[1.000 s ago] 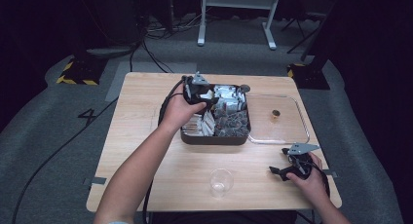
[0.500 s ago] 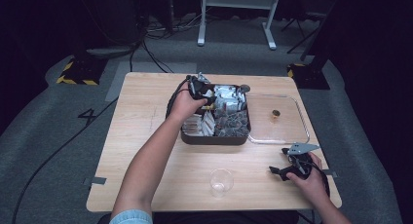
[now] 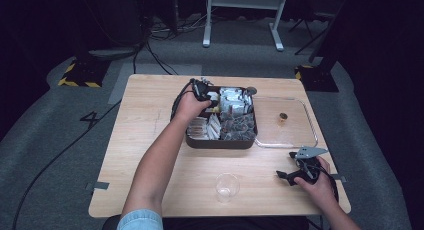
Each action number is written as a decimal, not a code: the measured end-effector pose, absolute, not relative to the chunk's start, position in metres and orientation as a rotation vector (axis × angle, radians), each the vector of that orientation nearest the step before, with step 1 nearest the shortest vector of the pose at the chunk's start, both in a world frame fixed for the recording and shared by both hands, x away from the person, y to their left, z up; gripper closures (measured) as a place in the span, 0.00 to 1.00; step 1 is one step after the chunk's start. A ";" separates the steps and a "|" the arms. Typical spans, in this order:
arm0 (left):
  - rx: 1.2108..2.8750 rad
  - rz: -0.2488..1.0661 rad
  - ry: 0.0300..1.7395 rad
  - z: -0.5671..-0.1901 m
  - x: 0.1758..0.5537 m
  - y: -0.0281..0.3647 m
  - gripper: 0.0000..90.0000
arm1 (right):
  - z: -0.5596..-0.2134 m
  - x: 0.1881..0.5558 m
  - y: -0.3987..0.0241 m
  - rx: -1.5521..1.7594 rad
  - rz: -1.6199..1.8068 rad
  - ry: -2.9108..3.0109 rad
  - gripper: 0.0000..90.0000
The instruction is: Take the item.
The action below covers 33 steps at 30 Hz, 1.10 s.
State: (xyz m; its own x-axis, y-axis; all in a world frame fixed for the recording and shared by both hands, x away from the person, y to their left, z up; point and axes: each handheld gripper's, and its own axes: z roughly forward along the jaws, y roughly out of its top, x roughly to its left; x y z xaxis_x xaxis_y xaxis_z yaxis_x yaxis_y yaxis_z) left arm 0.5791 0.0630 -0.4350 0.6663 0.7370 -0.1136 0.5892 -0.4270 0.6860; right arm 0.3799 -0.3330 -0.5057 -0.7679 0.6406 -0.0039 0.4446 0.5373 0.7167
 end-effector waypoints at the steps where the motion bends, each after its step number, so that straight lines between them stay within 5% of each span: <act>1: 2.169 0.264 1.027 -0.437 0.580 0.063 0.62 | -0.506 0.380 -0.333 0.907 1.059 2.511 0.03; 18: 2.312 0.277 1.090 -0.445 0.589 0.056 0.69 | -0.506 0.380 -0.333 0.907 1.057 2.512 0.03; 33: 2.397 0.224 1.093 -0.449 0.590 0.049 0.91 | -0.506 0.380 -0.333 0.907 1.058 2.512 0.03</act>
